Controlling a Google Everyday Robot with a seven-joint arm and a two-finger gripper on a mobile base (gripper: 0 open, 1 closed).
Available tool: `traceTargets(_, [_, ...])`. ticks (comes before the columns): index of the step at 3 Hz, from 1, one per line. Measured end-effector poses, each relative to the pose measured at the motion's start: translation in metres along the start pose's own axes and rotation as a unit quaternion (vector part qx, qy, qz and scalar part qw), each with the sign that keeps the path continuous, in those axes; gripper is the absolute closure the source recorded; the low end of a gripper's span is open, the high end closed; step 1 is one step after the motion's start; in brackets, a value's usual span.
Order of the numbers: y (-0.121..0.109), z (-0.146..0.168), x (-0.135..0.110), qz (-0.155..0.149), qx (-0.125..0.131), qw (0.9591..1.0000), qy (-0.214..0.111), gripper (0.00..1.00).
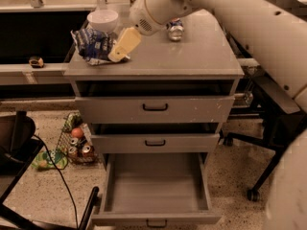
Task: Place blue chip bag into bottom drawer
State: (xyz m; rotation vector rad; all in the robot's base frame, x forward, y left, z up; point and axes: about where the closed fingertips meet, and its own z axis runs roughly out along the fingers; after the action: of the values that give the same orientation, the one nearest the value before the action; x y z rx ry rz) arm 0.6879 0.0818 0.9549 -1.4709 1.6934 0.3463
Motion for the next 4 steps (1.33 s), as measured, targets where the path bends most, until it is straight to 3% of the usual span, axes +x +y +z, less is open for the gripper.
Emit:
traceTargets(1, [-0.008, 0.038, -0.004, 0.021, 0.017, 0.9995, -0.013, 0.0])
traceTargets(2, [-0.008, 0.038, -0.004, 0.021, 0.017, 0.9996, -0.013, 0.0])
traceTargets(4, [-0.024, 0.089, -0.022, -0.021, -0.001, 0.9994, -0.026, 0.0])
